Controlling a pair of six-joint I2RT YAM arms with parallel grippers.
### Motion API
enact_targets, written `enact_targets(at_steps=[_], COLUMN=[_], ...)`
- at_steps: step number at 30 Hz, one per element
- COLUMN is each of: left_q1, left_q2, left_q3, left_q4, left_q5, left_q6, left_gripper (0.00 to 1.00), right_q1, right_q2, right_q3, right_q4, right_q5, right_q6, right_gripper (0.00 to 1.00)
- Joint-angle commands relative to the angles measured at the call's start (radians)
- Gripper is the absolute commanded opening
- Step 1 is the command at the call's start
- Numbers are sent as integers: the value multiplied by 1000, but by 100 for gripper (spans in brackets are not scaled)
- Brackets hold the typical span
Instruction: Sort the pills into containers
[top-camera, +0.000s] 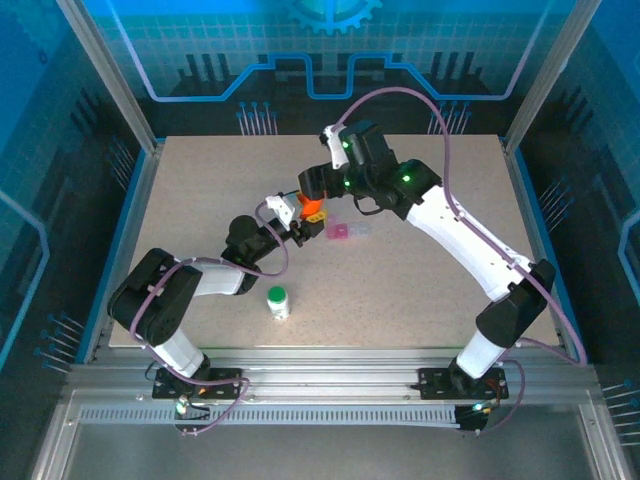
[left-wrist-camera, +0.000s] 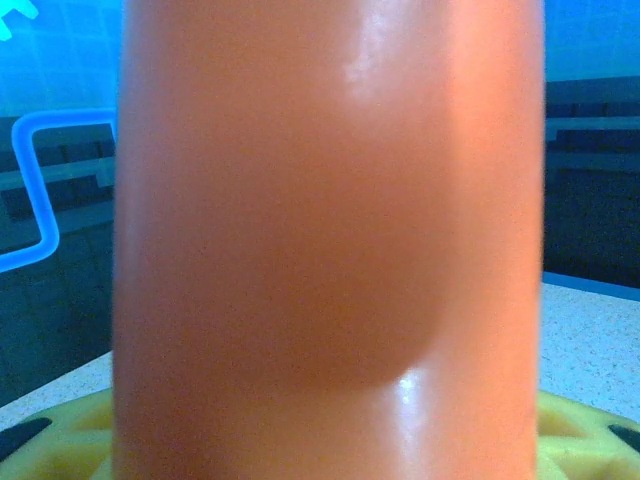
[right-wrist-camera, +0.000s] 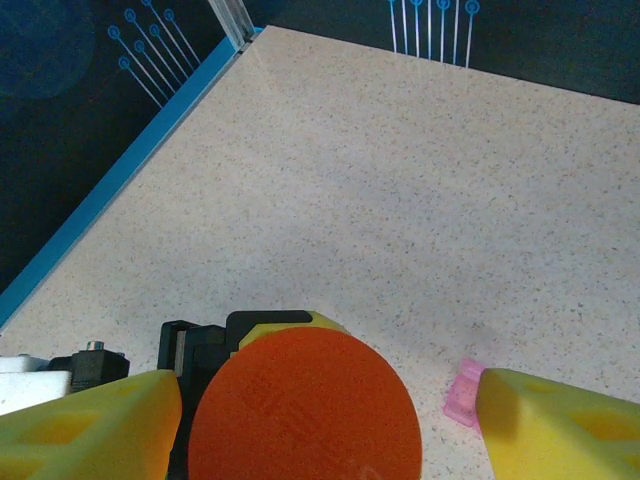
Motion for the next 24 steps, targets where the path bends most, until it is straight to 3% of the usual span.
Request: enact_targets(at_steps=[1, 10, 14, 16, 19, 22, 24], left_q1=[5, 4, 10, 13, 18, 19, 18], left_q2=[7, 4, 1, -15, -37, -54, -62], left_q3=[13, 3, -15, -21, -22, -13, -4], left_q4=[34, 53, 111, 112, 112, 111, 110], left_q5=[-14, -1, 67, 144, 310, 473, 547], left_q6=[24, 23, -4, -20, -53, -113, -163], left_gripper=[4, 4, 5, 5, 5, 5, 5], right_q1=[8, 4, -23, -55, -91, -117, -146], right_q2=[24, 13, -52, -88, -137, -172, -176], right_q3=[39, 22, -81, -144, -193, -206, -188], right_q4=[-16, 1, 86, 125, 59, -80, -153], right_q5=[-20, -66, -258, -415, -652, -723, -759], right_q6=[20, -17, -129, -223, -511, -816, -938], right_gripper=[77, 51, 41, 40, 41, 42, 42])
